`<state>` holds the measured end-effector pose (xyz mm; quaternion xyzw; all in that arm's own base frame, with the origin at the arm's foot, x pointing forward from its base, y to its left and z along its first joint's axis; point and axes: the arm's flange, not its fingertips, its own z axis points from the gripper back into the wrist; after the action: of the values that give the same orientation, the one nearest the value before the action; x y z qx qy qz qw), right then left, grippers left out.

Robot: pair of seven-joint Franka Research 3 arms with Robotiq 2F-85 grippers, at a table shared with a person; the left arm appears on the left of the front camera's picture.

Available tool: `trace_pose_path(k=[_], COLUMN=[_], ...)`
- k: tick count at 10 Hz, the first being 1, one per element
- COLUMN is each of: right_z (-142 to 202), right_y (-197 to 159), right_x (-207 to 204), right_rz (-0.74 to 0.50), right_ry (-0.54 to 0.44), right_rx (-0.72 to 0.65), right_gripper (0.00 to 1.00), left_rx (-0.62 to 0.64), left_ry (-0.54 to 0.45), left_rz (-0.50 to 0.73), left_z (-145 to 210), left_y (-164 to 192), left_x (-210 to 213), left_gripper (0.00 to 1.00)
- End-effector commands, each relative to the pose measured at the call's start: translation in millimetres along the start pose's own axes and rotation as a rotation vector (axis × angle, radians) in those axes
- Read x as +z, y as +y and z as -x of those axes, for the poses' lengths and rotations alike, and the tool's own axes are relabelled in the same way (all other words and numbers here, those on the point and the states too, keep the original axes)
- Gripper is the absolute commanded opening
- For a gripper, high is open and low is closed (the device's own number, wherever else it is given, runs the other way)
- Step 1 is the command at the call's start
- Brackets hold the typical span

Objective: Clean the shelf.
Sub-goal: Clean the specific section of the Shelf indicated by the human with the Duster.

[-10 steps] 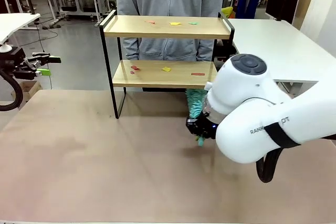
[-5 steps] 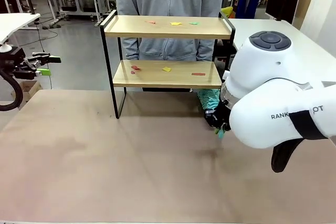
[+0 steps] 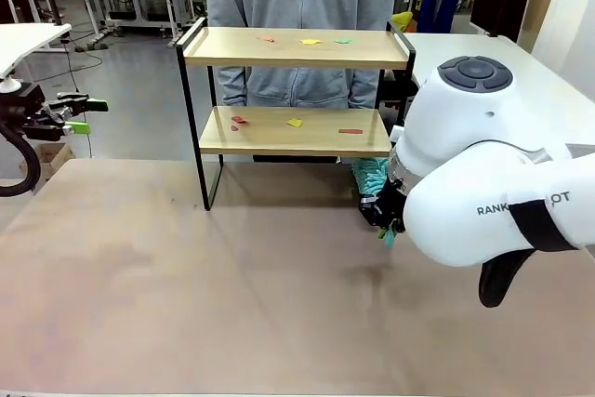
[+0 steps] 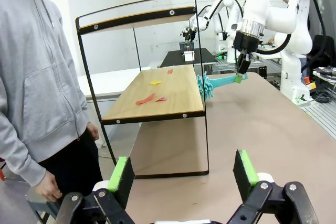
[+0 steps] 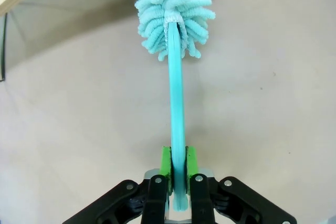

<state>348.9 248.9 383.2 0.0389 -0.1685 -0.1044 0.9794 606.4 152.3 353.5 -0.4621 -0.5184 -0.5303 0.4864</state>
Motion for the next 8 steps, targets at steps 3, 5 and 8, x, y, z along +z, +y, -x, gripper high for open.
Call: trace_pose_path(k=[3,5,8], right_z=[12,13,14], right_y=[-10,-16,-23], right_x=[32,42,51], right_rz=[-0.072,-0.099,-0.137], right_ry=[-0.107,-0.11,-0.072], right_rx=[0.087,0.107,0.177], right_gripper=[0.14,0.14,0.14], left_rx=[-0.006,-0.006,-0.006], left_ry=[-0.002,-0.002,-0.002], left_rz=[0.001,0.001,0.001], left_z=[-2,-2,-2], left_y=[0,0,0], left_x=[0,0,0], left_gripper=[1.0,1.0,1.0])
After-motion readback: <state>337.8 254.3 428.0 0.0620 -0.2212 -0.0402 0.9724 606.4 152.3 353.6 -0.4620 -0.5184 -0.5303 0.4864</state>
